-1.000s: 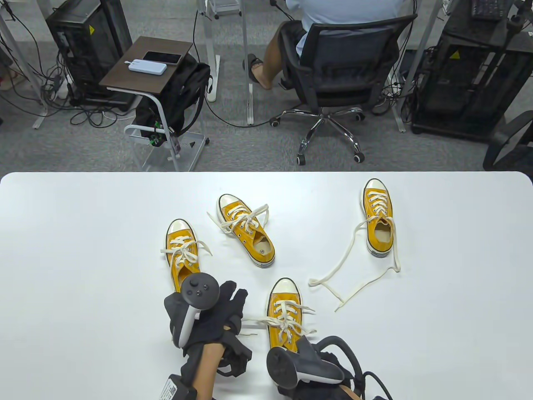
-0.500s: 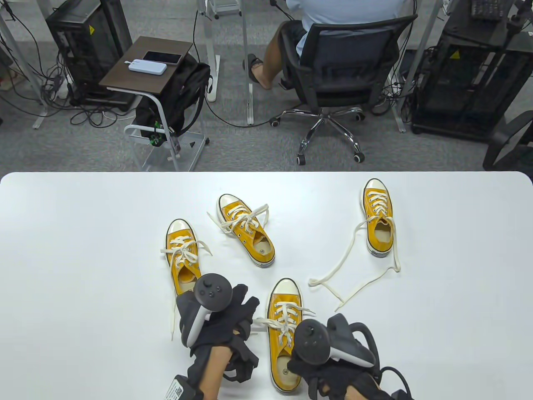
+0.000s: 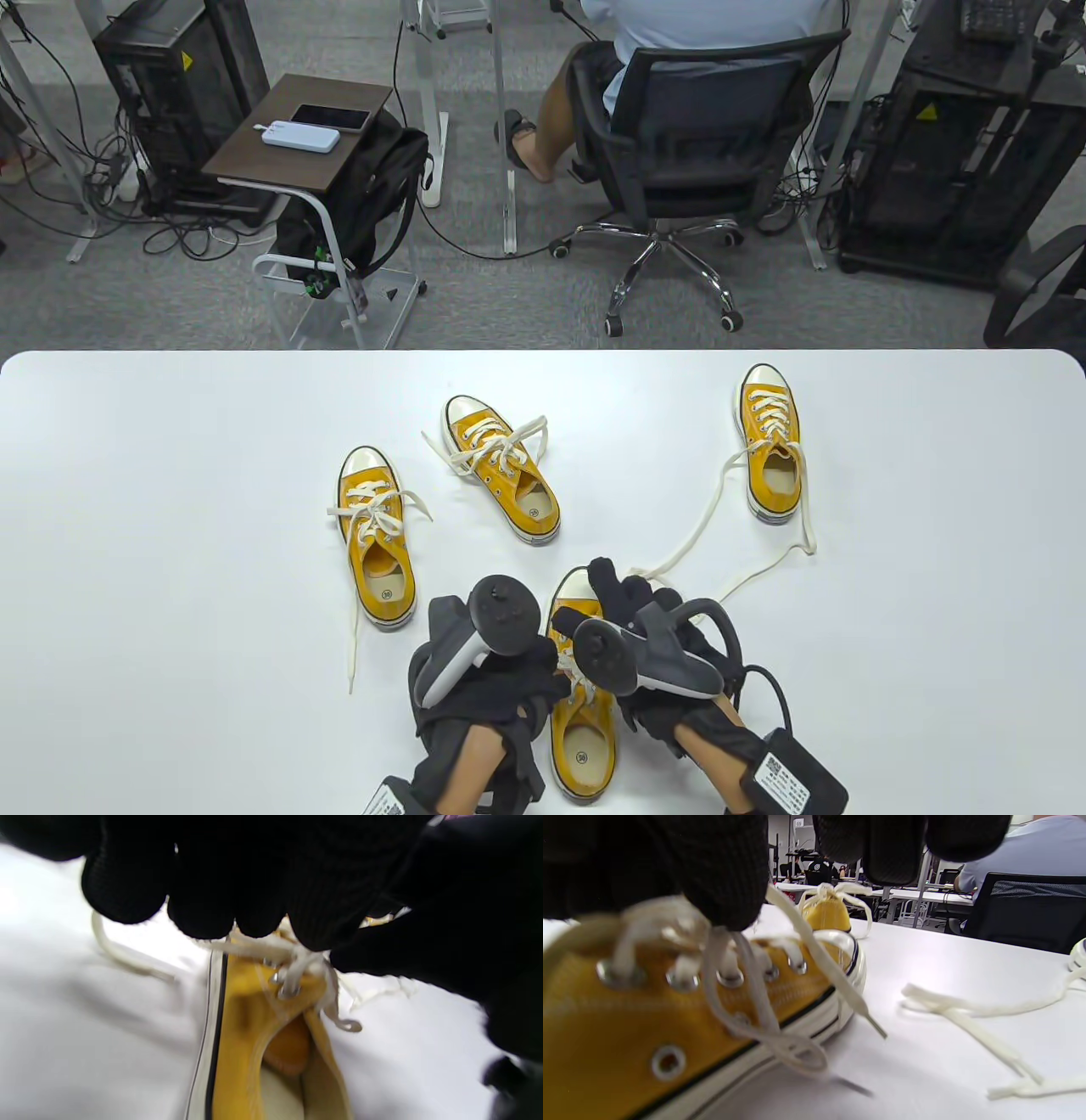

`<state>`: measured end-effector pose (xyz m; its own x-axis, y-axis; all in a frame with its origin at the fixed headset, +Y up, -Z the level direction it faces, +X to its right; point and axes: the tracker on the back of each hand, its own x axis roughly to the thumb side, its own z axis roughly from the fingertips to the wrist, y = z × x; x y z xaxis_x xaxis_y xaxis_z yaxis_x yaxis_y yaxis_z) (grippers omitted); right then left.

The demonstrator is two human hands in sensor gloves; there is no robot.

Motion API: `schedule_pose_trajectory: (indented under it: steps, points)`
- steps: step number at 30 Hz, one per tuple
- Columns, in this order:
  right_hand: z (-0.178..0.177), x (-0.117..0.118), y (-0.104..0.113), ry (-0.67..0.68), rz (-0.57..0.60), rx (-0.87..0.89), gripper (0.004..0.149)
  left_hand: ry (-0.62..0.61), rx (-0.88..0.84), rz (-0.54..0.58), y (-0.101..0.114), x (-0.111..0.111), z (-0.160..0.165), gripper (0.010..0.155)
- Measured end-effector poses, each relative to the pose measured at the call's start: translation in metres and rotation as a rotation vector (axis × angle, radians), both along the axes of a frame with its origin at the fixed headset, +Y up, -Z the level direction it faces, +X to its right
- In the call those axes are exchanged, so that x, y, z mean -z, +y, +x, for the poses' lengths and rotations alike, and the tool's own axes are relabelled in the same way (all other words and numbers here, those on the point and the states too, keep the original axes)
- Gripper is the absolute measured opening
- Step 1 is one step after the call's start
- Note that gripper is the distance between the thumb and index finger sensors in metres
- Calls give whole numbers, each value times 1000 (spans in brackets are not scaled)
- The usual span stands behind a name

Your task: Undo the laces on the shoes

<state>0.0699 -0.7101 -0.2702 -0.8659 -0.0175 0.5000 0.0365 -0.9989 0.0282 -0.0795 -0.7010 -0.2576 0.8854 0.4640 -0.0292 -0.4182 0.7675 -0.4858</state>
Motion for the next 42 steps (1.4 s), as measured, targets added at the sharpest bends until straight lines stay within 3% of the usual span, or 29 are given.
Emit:
schedule_pose_trajectory:
  steps: [3,6,12,20,27,34,37,39,42]
  points:
    - [4,-1,-5,17,88,68,40,-69,89,-71,-11,-2,15,68]
    - [13,-1,-2,-11,58,105,40,-88,207,-38,-18,-5,31,68]
    - [38,1,6,-72,-26,260,38,-74,300,47,-19,-10,43,47]
    - [91,13,20,-166,-150,467,36,-27,158,3,-22,-1,28,40]
    - [171,18,39,-407,-40,690,36,2,100,-44,-27,4,20,39]
    - [249,2,42,-685,128,879,36,16,69,-75,-30,7,16,38]
    - [250,6,33,-706,22,809,36,19,62,-82,-30,7,15,38]
    - [243,13,22,-696,-157,679,36,23,58,-84,-30,7,15,38]
    - [231,22,5,-689,-327,553,37,23,57,-86,-30,7,15,38]
